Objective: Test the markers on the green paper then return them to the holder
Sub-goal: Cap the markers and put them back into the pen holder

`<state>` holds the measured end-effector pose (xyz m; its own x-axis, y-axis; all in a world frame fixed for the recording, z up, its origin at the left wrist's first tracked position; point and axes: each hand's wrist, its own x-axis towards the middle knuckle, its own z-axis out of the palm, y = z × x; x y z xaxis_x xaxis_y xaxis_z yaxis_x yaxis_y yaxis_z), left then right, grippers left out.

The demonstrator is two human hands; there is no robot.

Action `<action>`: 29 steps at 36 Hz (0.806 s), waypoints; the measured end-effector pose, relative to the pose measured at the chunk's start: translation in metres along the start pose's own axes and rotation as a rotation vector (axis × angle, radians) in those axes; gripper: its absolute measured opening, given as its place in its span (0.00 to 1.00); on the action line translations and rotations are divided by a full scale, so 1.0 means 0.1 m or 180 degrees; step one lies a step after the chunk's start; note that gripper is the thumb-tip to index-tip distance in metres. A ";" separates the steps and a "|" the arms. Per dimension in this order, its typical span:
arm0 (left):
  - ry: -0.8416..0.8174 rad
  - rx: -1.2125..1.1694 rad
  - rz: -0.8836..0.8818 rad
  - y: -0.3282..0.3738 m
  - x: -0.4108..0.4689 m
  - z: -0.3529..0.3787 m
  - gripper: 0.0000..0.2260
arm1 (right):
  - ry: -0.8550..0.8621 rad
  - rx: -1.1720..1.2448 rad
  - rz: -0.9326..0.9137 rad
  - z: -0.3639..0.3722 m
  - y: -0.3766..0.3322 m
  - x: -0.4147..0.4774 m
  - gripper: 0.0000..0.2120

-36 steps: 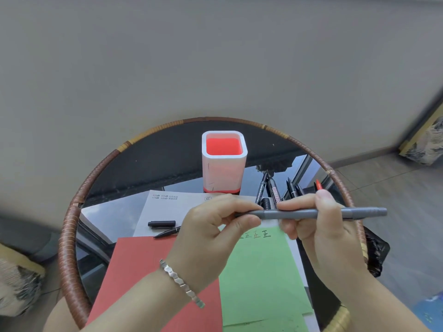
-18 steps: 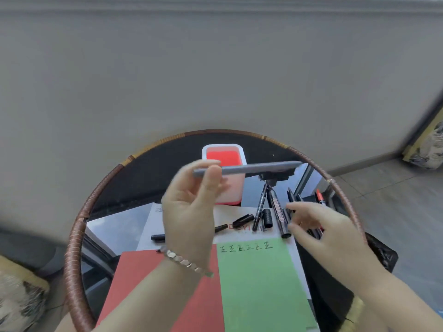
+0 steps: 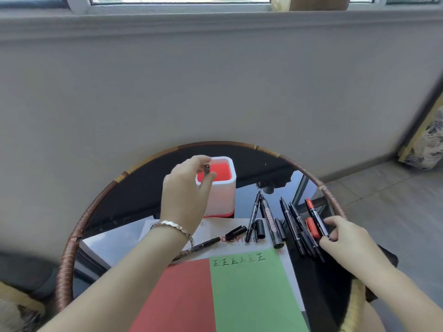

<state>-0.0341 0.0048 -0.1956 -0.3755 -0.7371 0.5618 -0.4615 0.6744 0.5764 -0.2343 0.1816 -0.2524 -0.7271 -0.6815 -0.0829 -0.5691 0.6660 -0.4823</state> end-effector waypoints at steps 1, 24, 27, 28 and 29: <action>0.0100 0.0152 0.0051 0.03 0.00 0.02 0.13 | 0.0024 0.0137 0.0032 -0.01 0.00 0.00 0.17; -0.2063 0.0906 0.1009 0.92 -0.46 1.49 0.14 | 0.0808 0.1316 0.0063 -0.23 0.45 -0.15 0.10; -0.1648 -0.0069 0.0622 0.96 -0.49 1.35 0.12 | 0.0779 0.1403 0.0057 -0.23 0.42 -0.16 0.10; -0.1546 -0.0489 0.0383 0.97 -0.48 1.25 0.11 | 0.0760 0.1464 0.0031 -0.23 0.41 -0.16 0.10; -0.1486 -0.0825 0.0169 0.99 -0.47 1.15 0.09 | 0.0731 0.1519 -0.0021 -0.23 0.39 -0.17 0.11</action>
<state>-0.1546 0.1014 -0.2336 -0.7378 -0.6025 0.3044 -0.2408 0.6562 0.7151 -0.2533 0.2258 -0.2494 -0.8200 -0.5654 0.0888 -0.3747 0.4132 -0.8300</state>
